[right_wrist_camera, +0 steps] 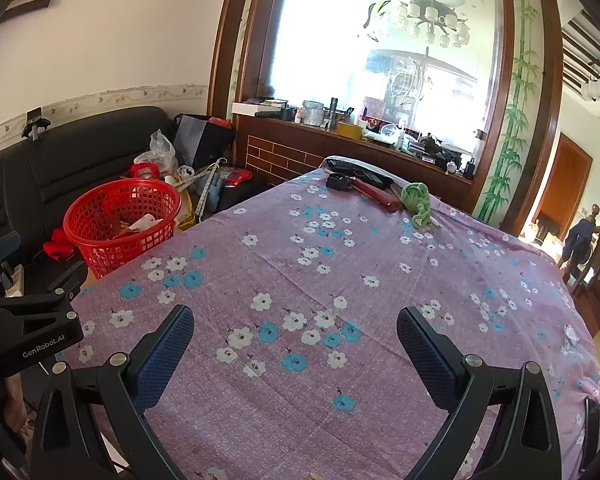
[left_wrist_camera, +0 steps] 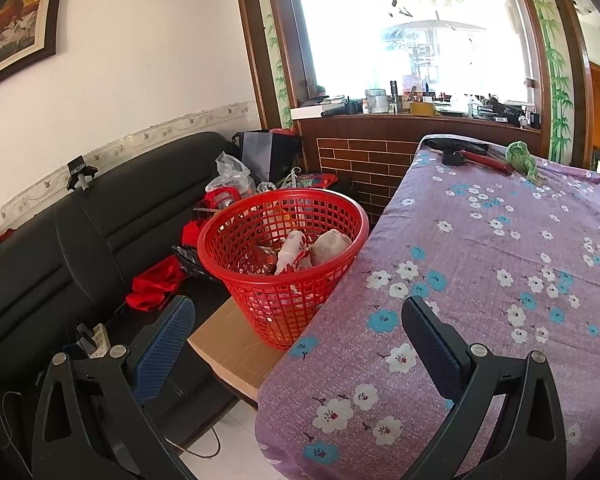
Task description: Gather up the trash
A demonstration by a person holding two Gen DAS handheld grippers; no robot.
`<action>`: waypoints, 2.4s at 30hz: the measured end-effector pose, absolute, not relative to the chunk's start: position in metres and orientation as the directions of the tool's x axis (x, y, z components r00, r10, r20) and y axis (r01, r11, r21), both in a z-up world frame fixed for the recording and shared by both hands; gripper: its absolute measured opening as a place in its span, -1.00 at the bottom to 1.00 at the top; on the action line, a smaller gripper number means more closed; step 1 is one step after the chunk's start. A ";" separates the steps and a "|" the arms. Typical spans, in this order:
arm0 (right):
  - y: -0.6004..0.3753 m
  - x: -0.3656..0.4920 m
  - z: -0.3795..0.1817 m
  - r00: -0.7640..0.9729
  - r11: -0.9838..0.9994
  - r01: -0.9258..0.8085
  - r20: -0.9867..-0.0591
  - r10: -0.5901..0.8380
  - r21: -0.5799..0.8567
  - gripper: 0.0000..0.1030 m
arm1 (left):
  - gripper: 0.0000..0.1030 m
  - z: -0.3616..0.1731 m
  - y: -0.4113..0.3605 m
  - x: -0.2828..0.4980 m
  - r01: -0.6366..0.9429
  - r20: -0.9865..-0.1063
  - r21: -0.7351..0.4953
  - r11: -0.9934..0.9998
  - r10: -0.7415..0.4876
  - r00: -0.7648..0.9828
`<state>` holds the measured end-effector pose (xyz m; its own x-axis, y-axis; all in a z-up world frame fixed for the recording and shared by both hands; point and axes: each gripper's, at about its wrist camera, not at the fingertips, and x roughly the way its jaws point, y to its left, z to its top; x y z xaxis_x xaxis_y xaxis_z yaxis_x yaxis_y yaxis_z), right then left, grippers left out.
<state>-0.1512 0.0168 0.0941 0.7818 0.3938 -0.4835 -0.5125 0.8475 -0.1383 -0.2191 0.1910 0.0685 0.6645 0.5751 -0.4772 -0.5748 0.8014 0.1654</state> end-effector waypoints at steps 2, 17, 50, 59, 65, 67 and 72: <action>0.017 -0.151 0.094 0.781 0.847 -0.514 -0.483 0.395 -0.138 0.99 | 0.99 0.067 0.191 -0.220 -0.575 -0.477 0.167 0.801 0.576 0.664; 0.019 -0.151 0.091 0.778 0.846 -0.515 -0.488 0.395 -0.137 0.99 | 0.99 0.065 0.190 -0.220 -0.566 -0.484 0.166 0.807 0.567 0.666; 0.013 -0.148 0.082 0.766 0.848 -0.517 -0.507 0.395 -0.119 0.99 | 0.99 0.061 0.185 -0.216 -0.545 -0.495 0.179 0.819 0.554 0.670; 0.014 -0.147 0.083 0.766 0.848 -0.517 -0.507 0.395 -0.120 0.99 | 0.99 0.062 0.185 -0.215 -0.546 -0.494 0.180 0.818 0.555 0.669; 0.014 -0.147 0.082 0.766 0.848 -0.517 -0.508 0.395 -0.119 0.99 | 0.99 0.062 0.185 -0.215 -0.544 -0.495 0.180 0.819 0.553 0.670; 0.014 -0.147 0.083 0.766 0.848 -0.516 -0.508 0.395 -0.119 0.99 | 0.99 0.062 0.185 -0.215 -0.541 -0.496 0.180 0.822 0.550 0.671; 0.012 -0.144 0.081 0.763 0.849 -0.516 -0.513 0.394 -0.116 0.99 | 0.99 0.061 0.181 -0.212 -0.528 -0.495 0.186 0.828 0.544 0.678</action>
